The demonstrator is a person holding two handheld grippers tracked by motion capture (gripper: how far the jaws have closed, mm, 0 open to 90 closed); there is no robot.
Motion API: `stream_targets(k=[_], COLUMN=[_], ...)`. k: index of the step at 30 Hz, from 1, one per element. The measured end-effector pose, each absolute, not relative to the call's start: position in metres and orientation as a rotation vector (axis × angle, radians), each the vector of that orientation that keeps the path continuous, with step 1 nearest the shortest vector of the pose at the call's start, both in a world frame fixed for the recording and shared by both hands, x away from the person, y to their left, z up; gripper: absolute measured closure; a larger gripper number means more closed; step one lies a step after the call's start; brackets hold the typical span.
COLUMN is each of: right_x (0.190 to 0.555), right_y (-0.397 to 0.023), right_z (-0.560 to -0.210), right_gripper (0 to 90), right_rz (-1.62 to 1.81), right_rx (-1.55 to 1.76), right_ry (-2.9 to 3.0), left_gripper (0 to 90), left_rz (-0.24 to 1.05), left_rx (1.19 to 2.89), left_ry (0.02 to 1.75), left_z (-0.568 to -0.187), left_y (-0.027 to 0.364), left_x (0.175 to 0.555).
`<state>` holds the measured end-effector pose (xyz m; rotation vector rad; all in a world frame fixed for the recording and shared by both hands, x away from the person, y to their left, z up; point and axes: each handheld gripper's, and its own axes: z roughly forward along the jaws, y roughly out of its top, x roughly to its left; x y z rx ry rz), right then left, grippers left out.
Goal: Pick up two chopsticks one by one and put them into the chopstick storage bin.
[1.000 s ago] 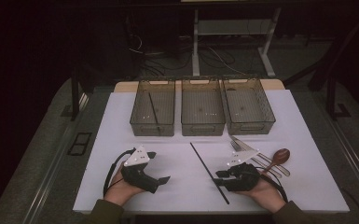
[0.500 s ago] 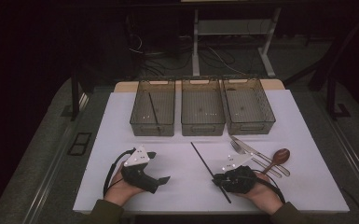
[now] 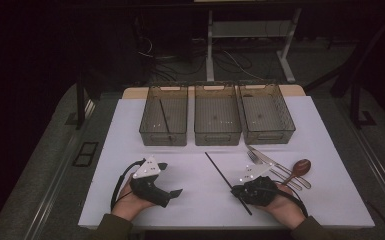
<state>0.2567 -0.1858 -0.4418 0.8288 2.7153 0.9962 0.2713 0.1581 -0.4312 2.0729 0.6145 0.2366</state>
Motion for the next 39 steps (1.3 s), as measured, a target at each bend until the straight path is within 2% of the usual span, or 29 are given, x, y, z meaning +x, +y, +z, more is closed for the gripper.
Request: stream_targets(k=[19, 39], right_x=[0.261, 0.263], right_y=[-0.194, -0.197], right_z=[-0.442, -0.442], right_gripper=[84.2, 84.9], right_rz=[0.961, 0.974], right_rx=[0.937, 0.957], right_ry=[2.657, 2.655], left_gripper=[0.0, 0.0], left_rz=[0.233, 0.232], left_rx=[2.072, 2.072], left_ry=[0.613, 0.61], left_z=[-0.432, -0.432], left_y=[0.157, 0.158], left_x=[0.271, 0.271])
